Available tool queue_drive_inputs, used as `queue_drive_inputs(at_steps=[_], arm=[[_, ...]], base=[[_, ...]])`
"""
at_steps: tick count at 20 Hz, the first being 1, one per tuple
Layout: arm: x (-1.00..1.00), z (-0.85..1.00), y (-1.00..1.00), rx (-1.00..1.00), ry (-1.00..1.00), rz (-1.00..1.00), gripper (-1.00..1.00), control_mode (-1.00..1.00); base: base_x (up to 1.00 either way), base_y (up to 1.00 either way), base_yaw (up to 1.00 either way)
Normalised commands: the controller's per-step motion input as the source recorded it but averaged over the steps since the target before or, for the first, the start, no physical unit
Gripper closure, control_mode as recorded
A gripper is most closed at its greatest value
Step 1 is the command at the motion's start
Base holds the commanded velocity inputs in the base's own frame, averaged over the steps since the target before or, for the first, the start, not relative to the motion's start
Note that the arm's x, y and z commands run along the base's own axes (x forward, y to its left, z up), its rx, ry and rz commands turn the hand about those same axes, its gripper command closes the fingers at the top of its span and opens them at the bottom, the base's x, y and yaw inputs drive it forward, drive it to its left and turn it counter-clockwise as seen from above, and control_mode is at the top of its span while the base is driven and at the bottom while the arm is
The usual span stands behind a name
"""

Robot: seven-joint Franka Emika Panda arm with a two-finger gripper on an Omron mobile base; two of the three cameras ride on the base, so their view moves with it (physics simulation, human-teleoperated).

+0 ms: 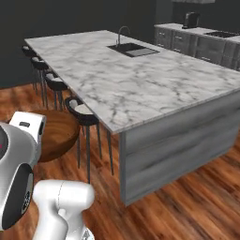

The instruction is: Pick up the bowls from the cabinet and place each bowl in front of a stool on the dining counter.

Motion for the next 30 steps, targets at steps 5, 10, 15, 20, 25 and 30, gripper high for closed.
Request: queue_drive_inputs(at_steps=[5,10,15,20,25,30], arm=[[0.00,0.00,0.00,0.00,0.00,0.00,1.00,1.00],[0.00,0.00,0.00,0.00,0.00,0.00,1.00,1.00],[0.00,0.00,0.00,0.00,0.00,0.00,1.00,1.00],[0.00,0.00,0.00,0.00,0.00,0.00,1.00,1.00],[0.00,0.00,0.00,0.00,0.00,0.00,1.00,1.00],[0.00,0.00,0.00,0.00,0.00,0.00,1.00,1.00]], base=[[0.48,1.00,-0.34],[0.51,1.00,-0.45],[0.39,1.00,-0.55],[0.01,0.95,-0.55],[-0.18,0.82,-0.61],[0.00,0.96,-0.51]])
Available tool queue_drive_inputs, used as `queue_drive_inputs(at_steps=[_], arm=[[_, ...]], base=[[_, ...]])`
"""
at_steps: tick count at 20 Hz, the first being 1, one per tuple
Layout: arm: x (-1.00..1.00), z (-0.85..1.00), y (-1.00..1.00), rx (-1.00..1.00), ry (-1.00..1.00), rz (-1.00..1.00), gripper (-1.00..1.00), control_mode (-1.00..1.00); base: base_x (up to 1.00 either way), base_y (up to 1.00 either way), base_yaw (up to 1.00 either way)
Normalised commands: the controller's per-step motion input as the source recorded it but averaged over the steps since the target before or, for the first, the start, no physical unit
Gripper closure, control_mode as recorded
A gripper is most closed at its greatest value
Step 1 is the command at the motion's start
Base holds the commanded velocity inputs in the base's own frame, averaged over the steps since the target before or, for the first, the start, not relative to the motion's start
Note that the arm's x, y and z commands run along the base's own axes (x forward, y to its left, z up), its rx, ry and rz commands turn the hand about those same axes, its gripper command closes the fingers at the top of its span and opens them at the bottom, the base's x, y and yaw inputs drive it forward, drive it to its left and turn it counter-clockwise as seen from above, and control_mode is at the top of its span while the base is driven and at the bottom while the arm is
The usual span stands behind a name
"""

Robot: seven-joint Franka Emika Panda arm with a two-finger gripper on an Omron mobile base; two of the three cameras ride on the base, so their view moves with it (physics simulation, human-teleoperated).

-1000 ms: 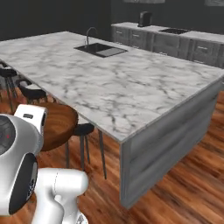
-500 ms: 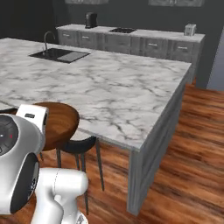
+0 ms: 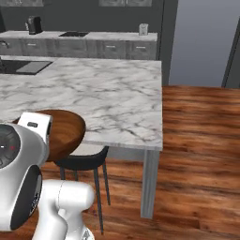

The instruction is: Pick up the bowls from the cabinet and place each bowl in front of a stool on the dining counter.

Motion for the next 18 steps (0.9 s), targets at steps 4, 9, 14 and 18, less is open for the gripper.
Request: queue_drive_inputs(at_steps=[4,9,14,18], arm=[[0.00,0.00,0.00,0.00,0.00,0.00,1.00,1.00],[0.00,0.00,0.00,0.00,0.00,0.00,1.00,1.00],[0.00,0.00,0.00,0.00,0.00,0.00,1.00,1.00],[0.00,0.00,0.00,0.00,0.00,0.00,1.00,1.00]], base=[[0.18,0.17,-0.15],[0.56,-0.16,-0.01],[0.45,0.02,0.00],[0.49,0.11,-0.01]])
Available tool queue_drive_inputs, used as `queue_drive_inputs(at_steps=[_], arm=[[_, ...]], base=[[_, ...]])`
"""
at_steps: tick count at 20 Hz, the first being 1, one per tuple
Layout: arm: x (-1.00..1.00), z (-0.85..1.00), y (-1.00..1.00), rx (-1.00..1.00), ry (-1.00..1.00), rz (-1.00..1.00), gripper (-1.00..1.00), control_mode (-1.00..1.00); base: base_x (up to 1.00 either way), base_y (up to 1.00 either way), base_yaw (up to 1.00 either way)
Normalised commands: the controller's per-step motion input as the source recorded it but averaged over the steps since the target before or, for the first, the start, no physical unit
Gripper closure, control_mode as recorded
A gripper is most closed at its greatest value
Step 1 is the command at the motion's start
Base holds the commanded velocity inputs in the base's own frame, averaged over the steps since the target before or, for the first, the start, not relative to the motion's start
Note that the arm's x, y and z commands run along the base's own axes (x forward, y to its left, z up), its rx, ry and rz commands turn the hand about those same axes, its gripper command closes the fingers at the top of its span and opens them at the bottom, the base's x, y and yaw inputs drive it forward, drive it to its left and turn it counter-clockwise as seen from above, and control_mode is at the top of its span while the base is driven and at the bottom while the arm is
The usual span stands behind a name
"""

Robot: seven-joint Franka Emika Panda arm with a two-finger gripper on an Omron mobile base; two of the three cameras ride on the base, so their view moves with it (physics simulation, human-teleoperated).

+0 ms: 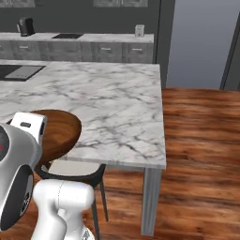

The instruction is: Pick up the bowls from the cabinet and place each bowl in front of a stool on the dining counter.

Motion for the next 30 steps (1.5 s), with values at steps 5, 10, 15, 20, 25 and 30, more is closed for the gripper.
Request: queue_drive_inputs(at_steps=[5,10,15,20,25,30], arm=[[0.00,0.00,0.00,0.00,0.00,0.00,1.00,1.00],[0.00,0.00,0.00,0.00,0.00,0.00,1.00,1.00],[0.15,0.00,0.01,0.00,0.03,0.00,1.00,-1.00],[0.72,0.08,0.00,-0.03,0.20,0.07,1.00,-1.00],[0.85,-0.01,0.00,-0.10,0.31,0.19,1.00,-1.00],[0.71,-0.42,0.03,0.00,0.01,0.32,1.00,-1.00]], base=[[0.50,0.15,0.00],[0.15,0.13,0.00],[0.00,0.00,0.00],[0.00,0.00,0.00],[0.00,0.00,0.00],[0.00,0.00,0.00]])
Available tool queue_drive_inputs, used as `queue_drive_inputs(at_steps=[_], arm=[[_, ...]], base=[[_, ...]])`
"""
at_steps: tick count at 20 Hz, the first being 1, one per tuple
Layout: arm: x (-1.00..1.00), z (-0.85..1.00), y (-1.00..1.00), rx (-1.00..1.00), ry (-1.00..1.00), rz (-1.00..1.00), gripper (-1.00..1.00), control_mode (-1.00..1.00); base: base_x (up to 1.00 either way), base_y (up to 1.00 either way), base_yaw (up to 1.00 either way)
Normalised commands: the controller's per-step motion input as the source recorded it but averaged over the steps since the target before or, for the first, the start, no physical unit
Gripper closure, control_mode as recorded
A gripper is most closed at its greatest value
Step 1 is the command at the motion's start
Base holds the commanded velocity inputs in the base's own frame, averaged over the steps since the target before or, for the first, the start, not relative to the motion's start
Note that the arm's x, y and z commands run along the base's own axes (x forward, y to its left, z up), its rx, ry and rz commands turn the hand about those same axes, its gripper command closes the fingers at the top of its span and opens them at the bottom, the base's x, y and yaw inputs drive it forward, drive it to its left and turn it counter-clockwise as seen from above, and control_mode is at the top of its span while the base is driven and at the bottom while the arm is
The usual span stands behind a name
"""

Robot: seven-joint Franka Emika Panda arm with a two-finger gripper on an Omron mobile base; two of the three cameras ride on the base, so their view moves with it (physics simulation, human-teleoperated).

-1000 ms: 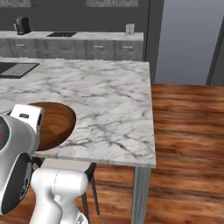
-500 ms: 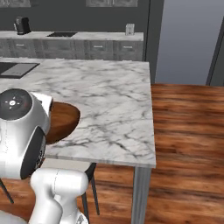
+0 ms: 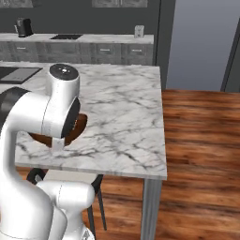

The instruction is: Pick up the bowls from the cabinet and place each bowl in front of a stool on the dining counter.

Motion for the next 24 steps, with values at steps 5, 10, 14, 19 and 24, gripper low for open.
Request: queue_drive_inputs(at_steps=[5,10,14,19,24], arm=[[0.64,-0.56,0.10,0.01,-0.06,0.19,1.00,-1.00],[0.57,-0.43,0.16,0.00,-0.10,0.14,1.00,-1.00],[0.54,-0.51,0.13,0.00,-0.03,0.14,1.00,-1.00],[0.55,-0.44,0.03,0.00,0.00,0.14,1.00,-1.00],[0.47,-0.46,0.14,0.00,-0.02,0.14,1.00,-1.00]], base=[[0.00,0.00,0.00],[0.00,0.00,0.00],[0.00,0.00,0.00],[0.00,0.00,0.00],[0.00,0.00,0.00]])
